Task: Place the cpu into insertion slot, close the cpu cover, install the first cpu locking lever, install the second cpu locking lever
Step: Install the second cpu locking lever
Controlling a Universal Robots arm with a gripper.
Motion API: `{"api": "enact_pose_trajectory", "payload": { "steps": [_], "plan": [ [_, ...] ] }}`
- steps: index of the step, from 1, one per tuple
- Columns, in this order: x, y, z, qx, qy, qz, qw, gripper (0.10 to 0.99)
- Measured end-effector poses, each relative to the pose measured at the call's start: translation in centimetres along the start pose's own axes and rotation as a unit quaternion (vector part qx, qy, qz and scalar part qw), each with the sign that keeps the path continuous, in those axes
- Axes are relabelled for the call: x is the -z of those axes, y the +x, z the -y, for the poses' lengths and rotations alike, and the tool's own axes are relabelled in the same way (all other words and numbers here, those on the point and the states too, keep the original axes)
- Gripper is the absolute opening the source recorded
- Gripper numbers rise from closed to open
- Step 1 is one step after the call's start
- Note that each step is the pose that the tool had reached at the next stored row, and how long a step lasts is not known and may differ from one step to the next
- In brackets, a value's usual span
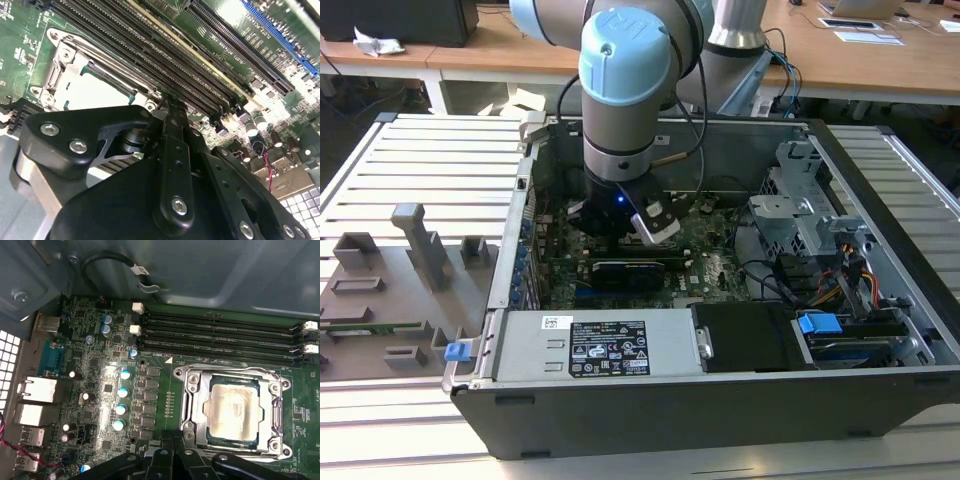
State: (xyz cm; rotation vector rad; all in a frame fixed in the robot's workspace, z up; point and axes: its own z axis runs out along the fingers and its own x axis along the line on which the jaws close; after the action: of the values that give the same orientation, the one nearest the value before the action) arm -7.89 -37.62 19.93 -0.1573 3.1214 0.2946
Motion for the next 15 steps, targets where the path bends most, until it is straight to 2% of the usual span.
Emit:
{"api": "enact_pose_trajectory", "payload": {
  "steps": [3, 4, 5, 7, 9, 11, 12, 14, 15],
  "plan": [
    [0.69, -0.02, -0.19, 0.001, 0.0001, 0.0007, 1.0000, 0.106],
    [0.83, -0.38, -0.31, 0.001, 0.0001, 0.0006, 1.0000, 0.106],
    [0.81, -0.79, -0.40, 0.001, 0.0002, 0.0005, 1.0000, 0.106],
    [0.73, -2.39, -0.78, 0.001, 0.0029, -0.0012, 1.0000, 0.106],
    [0.61, -3.66, -1.26, 0.001, 0.0066, -0.0033, 1.0000, 0.106],
    [0.56, -4.26, -1.55, 0.000, 0.0102, -0.0050, 0.9999, 0.106],
    [0.49, -4.78, -1.81, 0.000, 0.0151, -0.0066, 0.9999, 0.106],
    [0.42, -5.32, -2.05, 0.000, 0.0244, -0.0087, 0.9997, 0.106],
    [0.36, -5.68, -2.17, -0.001, 0.0336, -0.0103, 0.9994, 0.106]
  ]
}}
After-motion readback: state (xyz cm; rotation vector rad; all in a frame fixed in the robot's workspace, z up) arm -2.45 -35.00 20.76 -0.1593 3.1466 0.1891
